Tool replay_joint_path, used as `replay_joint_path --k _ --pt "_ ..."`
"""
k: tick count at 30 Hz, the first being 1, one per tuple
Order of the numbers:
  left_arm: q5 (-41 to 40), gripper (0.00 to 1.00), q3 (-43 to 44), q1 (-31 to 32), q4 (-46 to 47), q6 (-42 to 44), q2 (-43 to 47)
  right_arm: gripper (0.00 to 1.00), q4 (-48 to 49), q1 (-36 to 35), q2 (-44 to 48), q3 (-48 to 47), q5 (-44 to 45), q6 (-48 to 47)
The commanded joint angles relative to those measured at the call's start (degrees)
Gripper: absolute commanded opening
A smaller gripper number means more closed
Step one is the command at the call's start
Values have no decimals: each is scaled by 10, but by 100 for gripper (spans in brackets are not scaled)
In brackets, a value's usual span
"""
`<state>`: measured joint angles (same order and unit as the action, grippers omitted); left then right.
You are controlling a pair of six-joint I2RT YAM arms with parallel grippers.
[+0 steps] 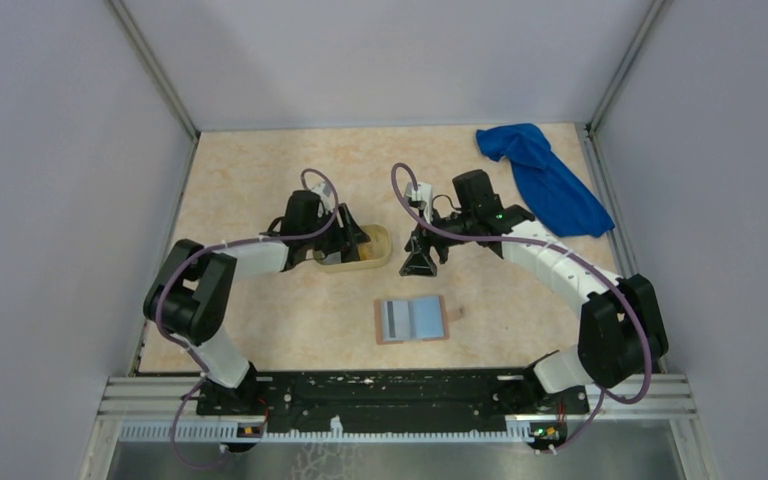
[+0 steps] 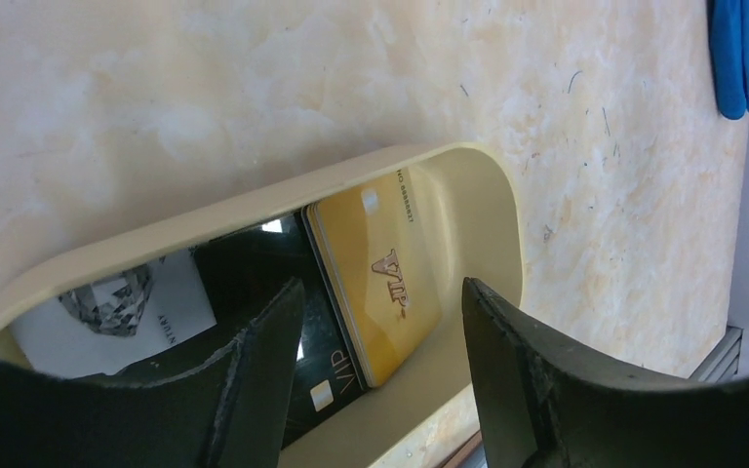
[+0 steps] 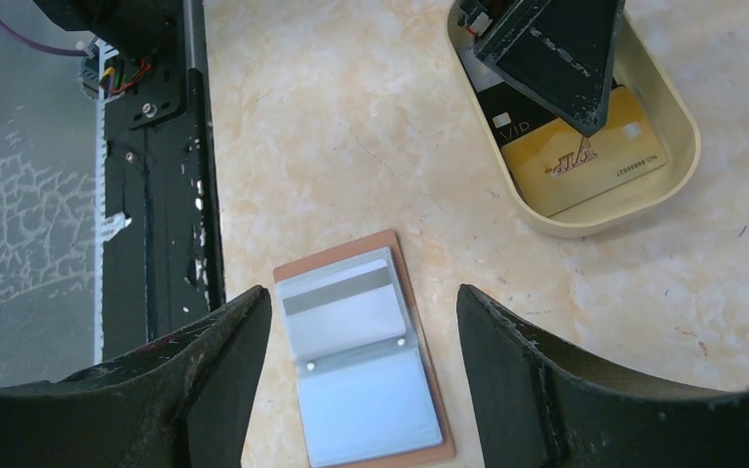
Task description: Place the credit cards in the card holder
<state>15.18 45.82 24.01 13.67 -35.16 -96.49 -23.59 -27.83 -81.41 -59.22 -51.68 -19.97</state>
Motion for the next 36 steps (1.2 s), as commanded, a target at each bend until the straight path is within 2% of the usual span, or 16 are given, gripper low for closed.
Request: replay_joint_path --k 1,7,15,27,36 --pt "31 67 21 2 6 -1 -28 69 9 7 12 -14 -16 -10" --pt "63 66 21 4 42 -25 -51 69 9 8 13 -15 -17 -10" --pt "100 64 -3 4 120 -67 -37 69 9 10 15 -14 -18 -10" --pt "160 56 -18 4 208 -122 -61 69 9 14 19 -15 -22 -10" --pt "178 52 -13 5 227 -130 -90 69 8 17 20 -15 -25 -10"
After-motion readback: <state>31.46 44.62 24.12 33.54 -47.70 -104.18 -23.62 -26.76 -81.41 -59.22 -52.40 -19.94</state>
